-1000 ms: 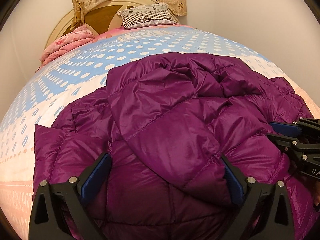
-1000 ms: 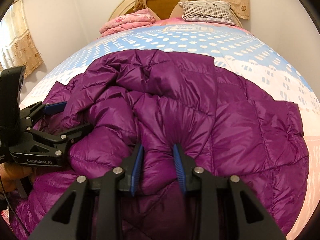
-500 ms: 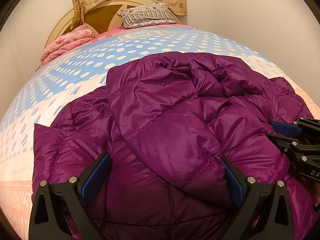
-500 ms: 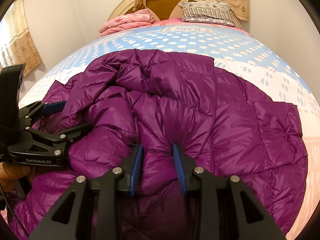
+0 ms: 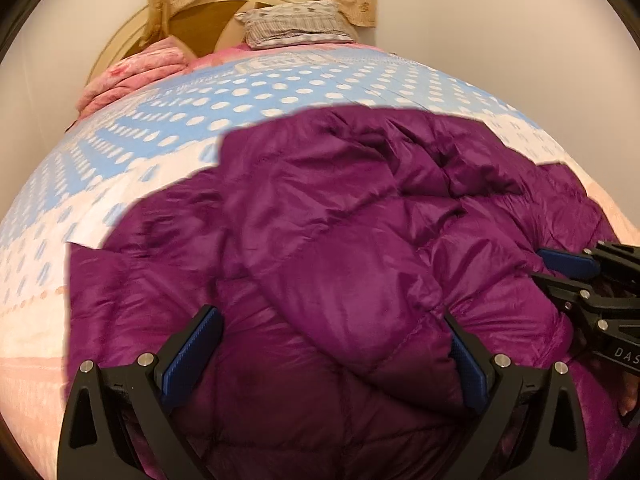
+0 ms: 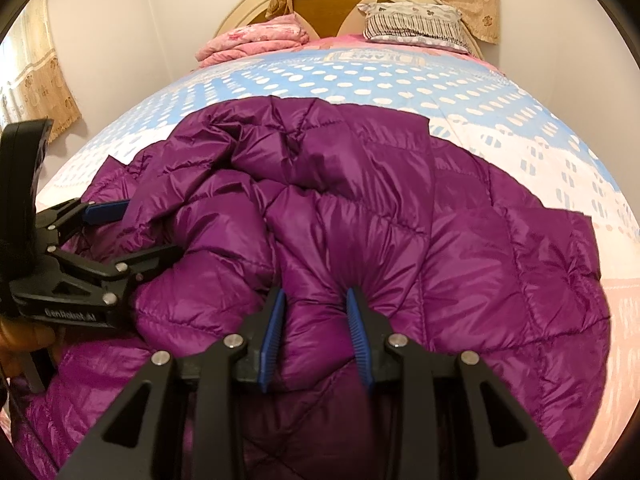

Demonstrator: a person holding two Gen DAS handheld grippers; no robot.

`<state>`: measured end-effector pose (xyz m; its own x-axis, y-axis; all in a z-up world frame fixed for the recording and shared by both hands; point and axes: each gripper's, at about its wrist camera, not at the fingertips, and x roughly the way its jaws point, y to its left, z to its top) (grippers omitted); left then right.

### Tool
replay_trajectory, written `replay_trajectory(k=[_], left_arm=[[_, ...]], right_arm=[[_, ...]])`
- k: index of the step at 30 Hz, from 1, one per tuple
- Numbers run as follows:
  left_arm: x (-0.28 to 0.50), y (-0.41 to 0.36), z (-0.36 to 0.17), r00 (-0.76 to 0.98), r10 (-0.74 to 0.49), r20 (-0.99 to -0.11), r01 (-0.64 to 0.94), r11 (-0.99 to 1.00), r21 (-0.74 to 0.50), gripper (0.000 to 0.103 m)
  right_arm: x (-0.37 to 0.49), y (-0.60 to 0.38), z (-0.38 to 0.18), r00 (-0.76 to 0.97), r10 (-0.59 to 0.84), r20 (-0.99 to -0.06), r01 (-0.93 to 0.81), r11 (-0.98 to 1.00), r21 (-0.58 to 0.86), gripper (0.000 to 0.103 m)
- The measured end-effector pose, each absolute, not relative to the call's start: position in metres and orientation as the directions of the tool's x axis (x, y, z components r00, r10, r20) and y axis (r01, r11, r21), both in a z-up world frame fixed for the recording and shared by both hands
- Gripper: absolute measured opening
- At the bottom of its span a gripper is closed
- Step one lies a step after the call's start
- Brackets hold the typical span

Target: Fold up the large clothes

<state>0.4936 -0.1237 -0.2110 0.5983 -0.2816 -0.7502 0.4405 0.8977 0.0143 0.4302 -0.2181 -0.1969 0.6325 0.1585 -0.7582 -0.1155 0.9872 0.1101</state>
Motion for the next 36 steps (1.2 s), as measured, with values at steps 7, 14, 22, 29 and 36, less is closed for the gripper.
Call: replay_trajectory(k=[7, 14, 22, 29, 36], left_arm=[[0.404, -0.068, -0.146, 0.68, -0.315, -0.662, 0.445, 0.895, 0.031, 0.102], [0.293, 0.001, -0.175, 0.682, -0.262, -0.682, 0.395, 0.918, 0.043, 0.102], [0.221, 0.042, -0.211, 0.651, -0.245, -0.718, 0.323, 0.946, -0.03, 0.102], [0.189, 0.042, -0.225, 0.62, -0.276, -0.734, 0.315, 0.945, -0.089, 0.102], [0.163, 0.03, -0.228, 0.607, -0.276, -0.745, 0.345, 0.936, -0.066, 0.102]], right_arm=[[0.344, -0.24, -0.164, 0.633, 0.133, -0.762, -0.113, 0.99, 0.079, 0.072], [0.238, -0.273, -0.185, 0.621, 0.034, -0.783, -0.036, 0.999, 0.015, 0.076], [0.159, -0.32, -0.202, 0.652, -0.059, -0.756, 0.17, 0.983, 0.07, 0.082], [0.12, -0.331, -0.219, 0.634, -0.028, -0.773, 0.19, 0.974, 0.121, 0.082], [0.107, -0.32, -0.225, 0.623, 0.011, -0.782, 0.154, 0.979, 0.136, 0.079]])
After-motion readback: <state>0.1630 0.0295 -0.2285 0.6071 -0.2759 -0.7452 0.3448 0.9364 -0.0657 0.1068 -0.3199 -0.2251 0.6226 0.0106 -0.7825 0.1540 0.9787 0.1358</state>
